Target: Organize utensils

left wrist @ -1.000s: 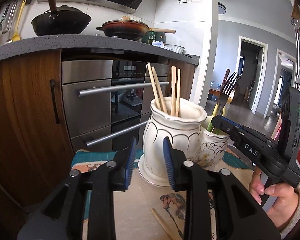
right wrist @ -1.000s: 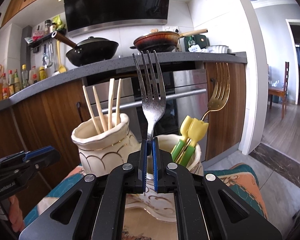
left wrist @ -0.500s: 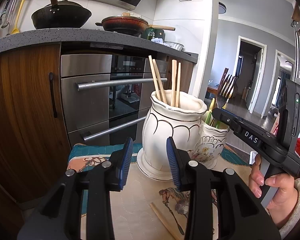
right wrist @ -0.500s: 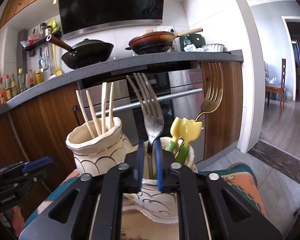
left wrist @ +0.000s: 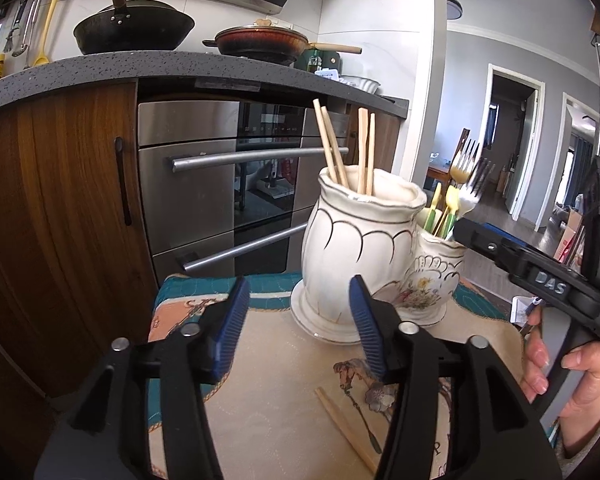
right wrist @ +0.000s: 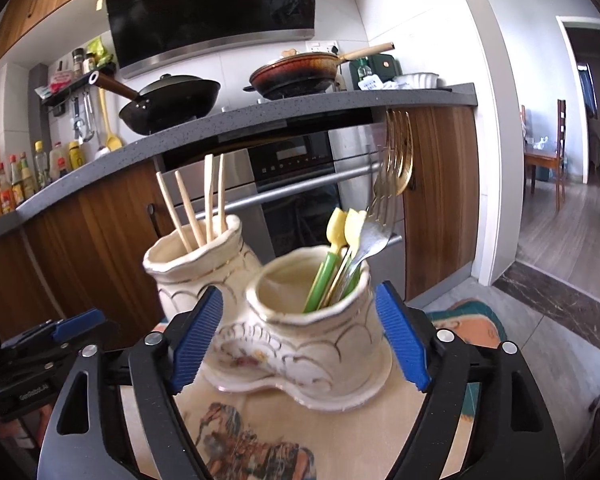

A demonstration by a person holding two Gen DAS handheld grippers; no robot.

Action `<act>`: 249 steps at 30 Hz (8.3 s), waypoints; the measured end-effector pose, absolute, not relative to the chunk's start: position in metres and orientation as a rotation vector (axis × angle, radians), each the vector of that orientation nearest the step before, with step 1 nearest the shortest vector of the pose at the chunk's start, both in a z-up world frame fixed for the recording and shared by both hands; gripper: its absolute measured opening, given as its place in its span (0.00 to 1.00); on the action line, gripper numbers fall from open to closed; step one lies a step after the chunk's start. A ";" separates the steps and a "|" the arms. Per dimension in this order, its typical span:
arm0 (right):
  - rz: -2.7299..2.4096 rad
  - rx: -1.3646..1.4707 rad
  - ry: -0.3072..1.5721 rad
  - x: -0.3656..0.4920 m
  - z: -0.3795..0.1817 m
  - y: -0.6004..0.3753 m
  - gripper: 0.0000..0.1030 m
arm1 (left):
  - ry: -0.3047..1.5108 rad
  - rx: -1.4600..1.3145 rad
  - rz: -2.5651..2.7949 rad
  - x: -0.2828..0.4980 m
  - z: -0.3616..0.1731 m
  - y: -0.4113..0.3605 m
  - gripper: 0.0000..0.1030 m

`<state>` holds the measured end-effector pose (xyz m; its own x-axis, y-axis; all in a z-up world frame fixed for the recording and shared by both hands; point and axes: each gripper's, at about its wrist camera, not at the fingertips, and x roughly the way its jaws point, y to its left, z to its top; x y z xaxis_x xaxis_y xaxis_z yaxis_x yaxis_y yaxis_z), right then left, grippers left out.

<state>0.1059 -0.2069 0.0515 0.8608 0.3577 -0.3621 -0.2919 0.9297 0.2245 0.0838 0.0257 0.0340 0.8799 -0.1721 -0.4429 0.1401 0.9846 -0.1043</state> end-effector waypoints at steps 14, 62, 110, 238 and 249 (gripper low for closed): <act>0.350 0.160 0.581 0.054 0.017 -0.214 0.92 | 0.710 0.039 -0.150 0.052 -0.010 0.001 0.75; 0.406 0.050 0.662 0.048 0.007 -0.188 0.92 | 0.749 -0.019 -0.166 0.033 -0.025 0.006 0.05; 0.584 0.032 0.701 0.002 0.015 -0.181 0.02 | 0.519 -0.196 -0.306 0.012 0.000 0.035 0.05; 0.254 -0.018 0.318 0.020 0.037 -0.224 0.95 | 0.338 0.124 -0.067 0.022 0.022 0.004 0.95; 0.250 -0.047 0.312 0.020 0.036 -0.220 0.95 | 0.342 0.089 -0.061 0.024 0.023 0.011 0.95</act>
<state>0.0204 -0.2197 0.0361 0.9210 0.2363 -0.3097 -0.2508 0.9680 -0.0072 0.0239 0.0114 0.0227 0.9403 -0.0449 -0.3373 0.0752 0.9942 0.0772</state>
